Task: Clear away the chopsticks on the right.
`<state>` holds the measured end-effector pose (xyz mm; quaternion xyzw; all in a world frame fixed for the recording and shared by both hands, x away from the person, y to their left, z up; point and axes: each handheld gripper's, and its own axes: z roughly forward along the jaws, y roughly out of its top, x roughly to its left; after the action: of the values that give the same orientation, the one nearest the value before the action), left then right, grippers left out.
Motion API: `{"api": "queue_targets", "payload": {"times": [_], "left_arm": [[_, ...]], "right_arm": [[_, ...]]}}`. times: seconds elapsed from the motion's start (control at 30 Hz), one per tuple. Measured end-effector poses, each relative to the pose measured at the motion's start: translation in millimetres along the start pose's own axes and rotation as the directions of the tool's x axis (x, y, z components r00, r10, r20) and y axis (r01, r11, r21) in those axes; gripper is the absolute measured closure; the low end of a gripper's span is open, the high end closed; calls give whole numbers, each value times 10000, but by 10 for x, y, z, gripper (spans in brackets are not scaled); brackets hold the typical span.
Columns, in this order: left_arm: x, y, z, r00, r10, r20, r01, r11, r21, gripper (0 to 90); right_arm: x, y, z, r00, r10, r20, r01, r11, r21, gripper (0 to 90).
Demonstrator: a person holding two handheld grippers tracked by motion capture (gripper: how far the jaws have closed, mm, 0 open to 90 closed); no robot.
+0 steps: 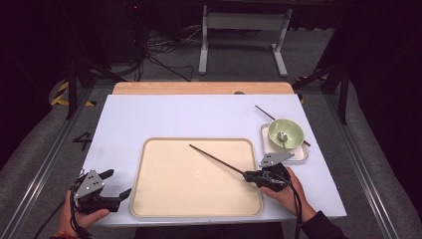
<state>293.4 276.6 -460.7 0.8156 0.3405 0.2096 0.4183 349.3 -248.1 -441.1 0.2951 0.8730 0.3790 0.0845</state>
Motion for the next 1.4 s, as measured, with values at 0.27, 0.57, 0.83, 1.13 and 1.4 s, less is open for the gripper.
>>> {"api": "queue_targets", "payload": {"times": [0.27, 0.57, 0.83, 1.13, 1.4], "left_arm": [[-1, -2, -1, 10000, -13, 11, 13, 10000, -4, 126], [0, -7, 5, 10000, -56, 21, 56, 10000, 66, 122], [3, -6, 13, 10000, -75, -25, 76, 10000, 62, 120], [3, -12, 19, 10000, -35, -8, 35, 9999, 111, 119], [2, -9, 17, 10000, -9, -22, 9, 9999, 131, 119]], "right_arm": [[-6, -7, 13, 10000, 29, -51, -29, 9999, 124, 817], [-8, 8, -37, 9999, -105, 48, 106, 9997, -212, 761], [16, 106, -231, 9966, -615, 541, 663, 9937, -908, 745], [-53, 240, -670, 9852, -746, 1540, 1075, 9701, -2175, 672], [-236, 247, -1051, 9634, -183, 2674, 1002, 9499, -2959, 621]]}}
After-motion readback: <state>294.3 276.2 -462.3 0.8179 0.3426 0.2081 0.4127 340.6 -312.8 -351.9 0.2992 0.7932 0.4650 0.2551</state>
